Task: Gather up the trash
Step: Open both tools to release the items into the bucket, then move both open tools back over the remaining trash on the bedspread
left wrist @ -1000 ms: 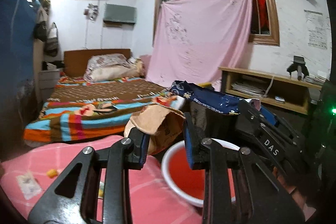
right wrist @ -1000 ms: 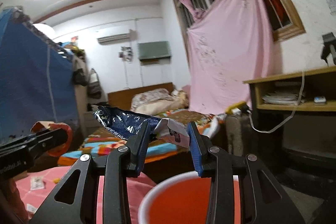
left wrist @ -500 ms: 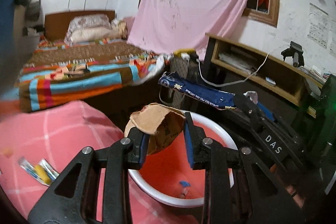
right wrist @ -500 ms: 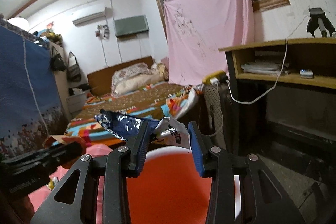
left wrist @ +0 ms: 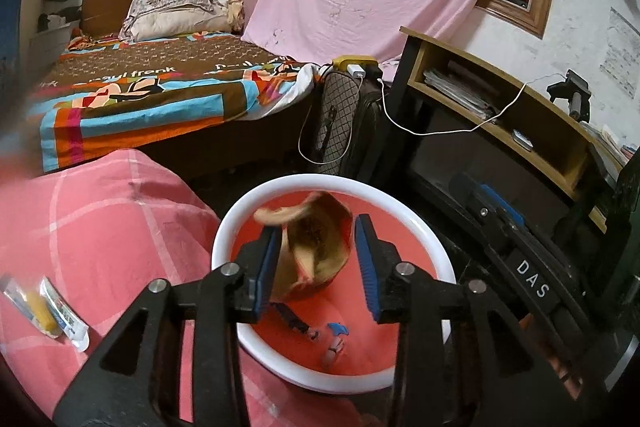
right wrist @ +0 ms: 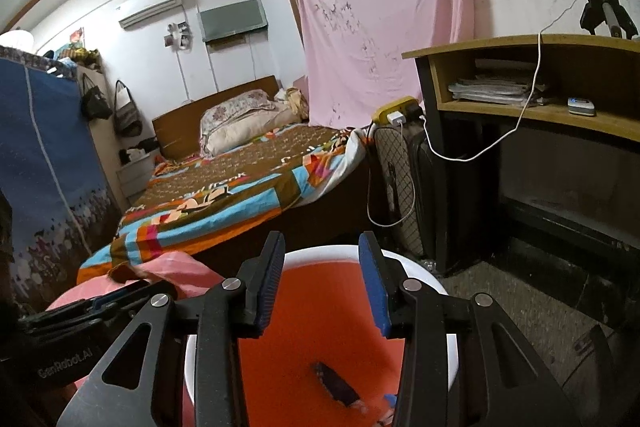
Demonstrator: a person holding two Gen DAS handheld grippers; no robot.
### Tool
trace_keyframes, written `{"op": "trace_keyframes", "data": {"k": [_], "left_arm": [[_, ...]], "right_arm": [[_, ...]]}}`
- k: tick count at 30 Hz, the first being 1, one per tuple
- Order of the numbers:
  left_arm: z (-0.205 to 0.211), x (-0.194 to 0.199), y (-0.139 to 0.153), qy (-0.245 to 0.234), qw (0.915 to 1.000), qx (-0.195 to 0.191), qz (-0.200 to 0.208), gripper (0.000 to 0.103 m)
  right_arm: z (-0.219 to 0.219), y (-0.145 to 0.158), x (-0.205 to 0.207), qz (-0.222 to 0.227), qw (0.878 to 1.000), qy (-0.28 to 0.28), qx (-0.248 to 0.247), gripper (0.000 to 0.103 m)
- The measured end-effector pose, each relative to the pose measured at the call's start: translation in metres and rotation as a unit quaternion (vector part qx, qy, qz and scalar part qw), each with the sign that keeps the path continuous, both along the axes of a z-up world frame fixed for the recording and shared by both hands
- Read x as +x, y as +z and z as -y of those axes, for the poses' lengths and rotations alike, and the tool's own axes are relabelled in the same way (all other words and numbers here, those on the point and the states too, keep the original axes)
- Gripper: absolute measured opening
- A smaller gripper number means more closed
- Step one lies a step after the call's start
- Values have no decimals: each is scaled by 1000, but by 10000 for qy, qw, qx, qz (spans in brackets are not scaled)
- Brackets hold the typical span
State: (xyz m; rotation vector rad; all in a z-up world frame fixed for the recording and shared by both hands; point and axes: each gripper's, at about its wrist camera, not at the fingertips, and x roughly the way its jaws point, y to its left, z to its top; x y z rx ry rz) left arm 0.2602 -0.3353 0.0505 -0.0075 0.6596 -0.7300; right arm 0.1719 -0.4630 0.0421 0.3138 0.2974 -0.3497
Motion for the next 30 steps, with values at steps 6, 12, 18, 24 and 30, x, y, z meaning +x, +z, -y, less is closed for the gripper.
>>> {"op": "trace_keyframes", "data": {"k": [6, 12, 18, 24, 30], "left_arm": [[-6, 2, 1, 137, 9999, -42, -54, 37], [-24, 2, 8, 592, 9982, -91, 60, 60], [-56, -7, 20, 1227, 9910, -184, 495, 84], [-100, -26, 29, 1856, 9757, -411, 1087, 91], [-145, -44, 36, 2304, 9617, -555, 1374, 91]], "right_arm": [[2, 0, 0, -48, 10000, -4, 17, 50], [1, 2, -2, 25, 10000, -33, 61, 68], [-11, 12, -8, 398, 9992, 34, -37, 83], [-34, 27, -19, 1150, 9929, 159, -268, 103], [-65, 40, -29, 1710, 9819, 561, -586, 103]]}}
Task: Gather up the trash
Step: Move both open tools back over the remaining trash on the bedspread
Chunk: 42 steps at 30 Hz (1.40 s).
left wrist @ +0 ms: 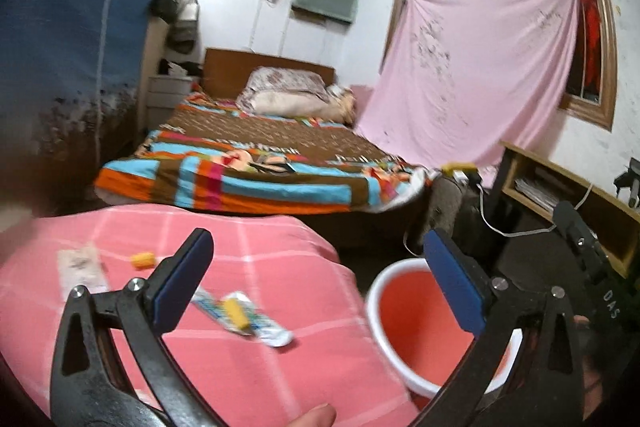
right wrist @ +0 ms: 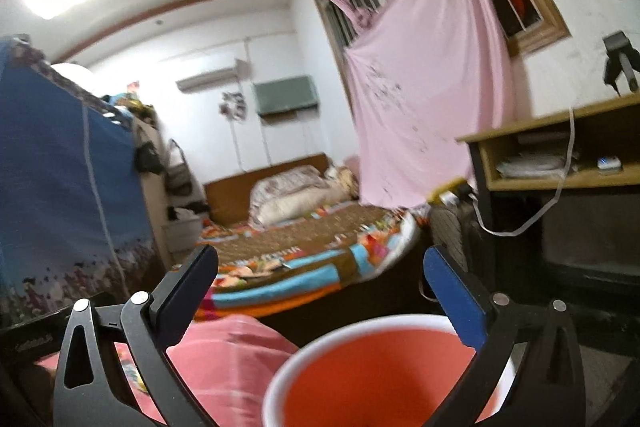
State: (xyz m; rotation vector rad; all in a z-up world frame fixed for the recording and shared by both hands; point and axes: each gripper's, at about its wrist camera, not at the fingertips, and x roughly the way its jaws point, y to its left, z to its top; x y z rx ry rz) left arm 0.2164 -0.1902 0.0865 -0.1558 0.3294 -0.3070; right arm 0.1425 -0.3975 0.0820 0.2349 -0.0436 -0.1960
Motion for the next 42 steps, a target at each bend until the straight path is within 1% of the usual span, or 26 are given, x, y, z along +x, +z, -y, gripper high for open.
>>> {"op": "trace_keyframes", "data": {"k": [5, 8, 13, 17, 23, 30, 34, 38, 42], "left_arm": [[-43, -18, 2, 397, 9990, -32, 177, 91], [-68, -30, 0, 631, 9977, -89, 239, 91], [-108, -57, -6, 1090, 9932, 18, 402, 91], [-129, -73, -14, 1322, 9905, 89, 379, 91], [-151, -88, -37, 1478, 9888, 162, 92, 91], [-161, -94, -62, 1409, 9892, 152, -387, 91], [-160, -92, -70, 1272, 9897, 149, -646, 91], [-157, -89, -79, 1051, 9899, 147, -936, 91], [-145, -85, -88, 780, 9892, 291, -1204, 90]], "right_arm": [[-28, 7, -5, 353, 9984, 322, -291, 103], [-41, 9, -5, 439, 9971, 534, -324, 103], [-67, 10, -3, 455, 9938, 909, -442, 103], [-88, 8, -2, 381, 9902, 1219, -565, 103], [-123, 1, 2, 89, 9787, 1805, -971, 103], [-155, -16, 14, -535, 9630, 2220, -1429, 103], [-164, -25, 25, -931, 9572, 2284, -1515, 103], [-167, -31, 31, -1186, 9543, 2307, -1484, 103], [-165, -37, 45, -1637, 9487, 2318, -1396, 103]]}}
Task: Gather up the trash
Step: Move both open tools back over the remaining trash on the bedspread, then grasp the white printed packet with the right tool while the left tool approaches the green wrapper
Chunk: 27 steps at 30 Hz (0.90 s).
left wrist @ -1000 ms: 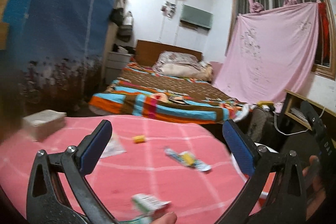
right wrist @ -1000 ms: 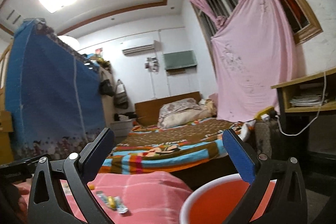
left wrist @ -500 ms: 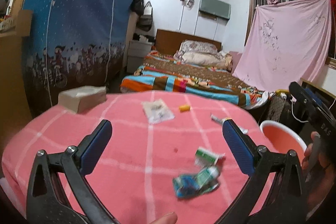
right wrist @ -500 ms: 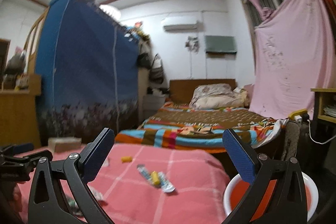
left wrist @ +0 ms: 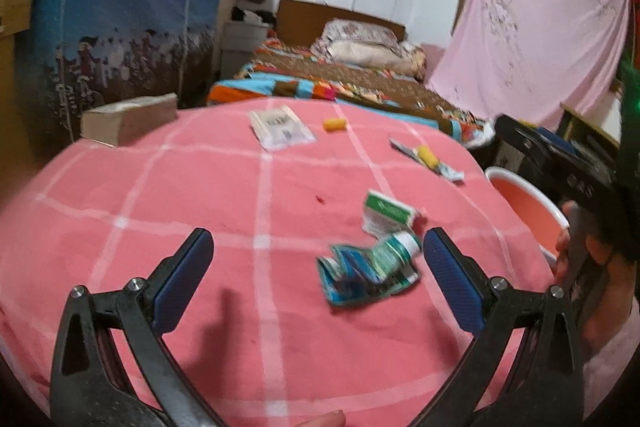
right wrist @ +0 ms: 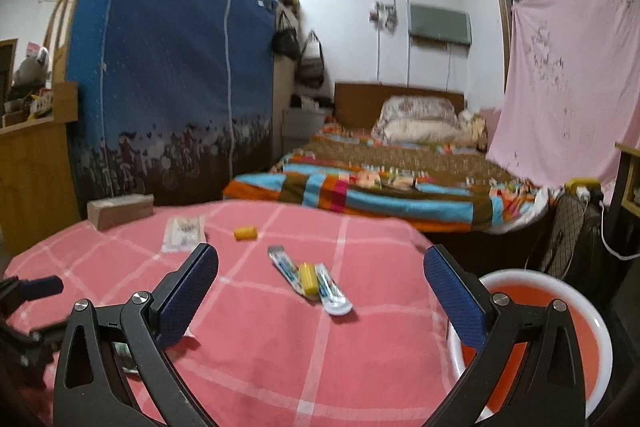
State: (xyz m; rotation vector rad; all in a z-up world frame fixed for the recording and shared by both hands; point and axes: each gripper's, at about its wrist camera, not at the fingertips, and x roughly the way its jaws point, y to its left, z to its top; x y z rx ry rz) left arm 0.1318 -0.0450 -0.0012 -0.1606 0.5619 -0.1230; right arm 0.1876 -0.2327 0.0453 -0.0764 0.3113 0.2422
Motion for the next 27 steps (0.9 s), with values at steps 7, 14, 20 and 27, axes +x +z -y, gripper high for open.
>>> {"op": "trace_keyframes", "data": {"k": [7, 14, 20, 27], "left_arm": [[18, 9, -7, -293, 9982, 245, -451, 85], [27, 19, -12, -321, 9955, 296, -838, 63], [18, 21, -8, -244, 9963, 185, -807, 48], [-9, 20, -6, 158, 9965, 131, -806, 45]], "right_arm": [[3, -20, 28, -1057, 9944, 29, -3, 103], [8, -37, 44, -1766, 9842, 83, 73, 103], [3, -38, 44, -1852, 9825, 216, -9, 103], [-19, -35, 34, -1810, 9798, 849, -101, 103]]}}
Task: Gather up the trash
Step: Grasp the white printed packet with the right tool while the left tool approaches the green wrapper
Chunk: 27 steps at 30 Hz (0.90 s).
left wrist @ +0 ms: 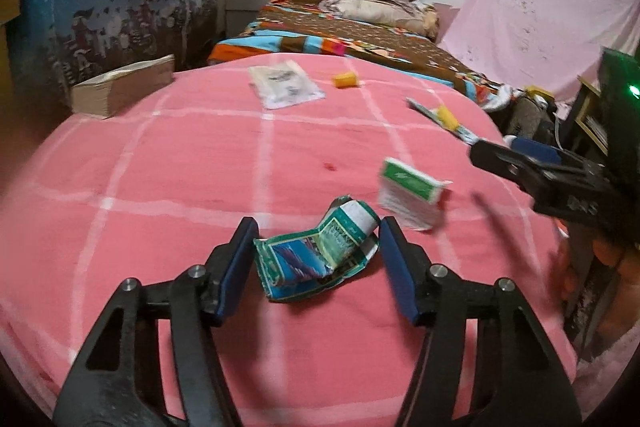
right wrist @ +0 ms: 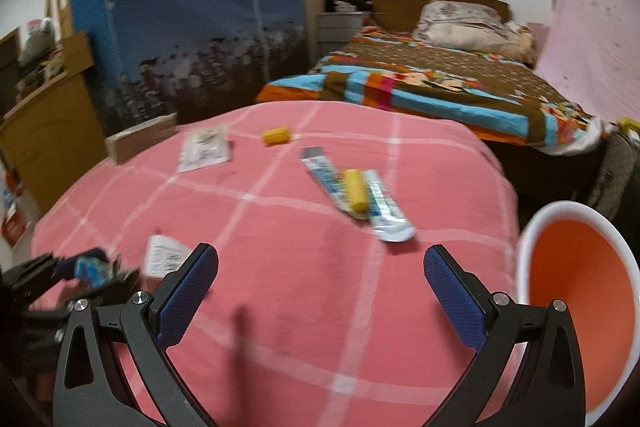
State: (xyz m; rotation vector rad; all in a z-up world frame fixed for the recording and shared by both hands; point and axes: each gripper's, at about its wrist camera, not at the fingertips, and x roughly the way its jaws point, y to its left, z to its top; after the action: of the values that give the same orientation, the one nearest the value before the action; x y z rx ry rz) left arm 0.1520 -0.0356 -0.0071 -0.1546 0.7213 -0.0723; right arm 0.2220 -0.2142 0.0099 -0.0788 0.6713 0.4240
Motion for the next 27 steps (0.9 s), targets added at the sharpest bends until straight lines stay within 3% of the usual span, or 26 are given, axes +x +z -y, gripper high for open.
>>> {"op": "trace_keyframes", "data": {"k": [11, 16, 20, 25, 27], "left_arm": [[-56, -4, -2, 701, 9973, -232, 43, 44], [-68, -4, -3, 849, 9958, -346, 46, 44], [-71, -5, -5, 869, 9952, -442, 44, 44], [-71, -5, -4, 870, 9953, -431, 51, 43], [-71, -5, -4, 863, 9953, -440, 62, 42]], "right_arm": [[-38, -1, -9, -157, 9951, 958, 164, 102], [-55, -3, -10, -266, 9923, 1206, 46, 82], [-68, -9, -9, -430, 9887, 1431, -88, 73], [-76, -14, -9, -558, 9859, 1556, -261, 40], [-75, -14, -11, -546, 9853, 1597, -249, 34]]}}
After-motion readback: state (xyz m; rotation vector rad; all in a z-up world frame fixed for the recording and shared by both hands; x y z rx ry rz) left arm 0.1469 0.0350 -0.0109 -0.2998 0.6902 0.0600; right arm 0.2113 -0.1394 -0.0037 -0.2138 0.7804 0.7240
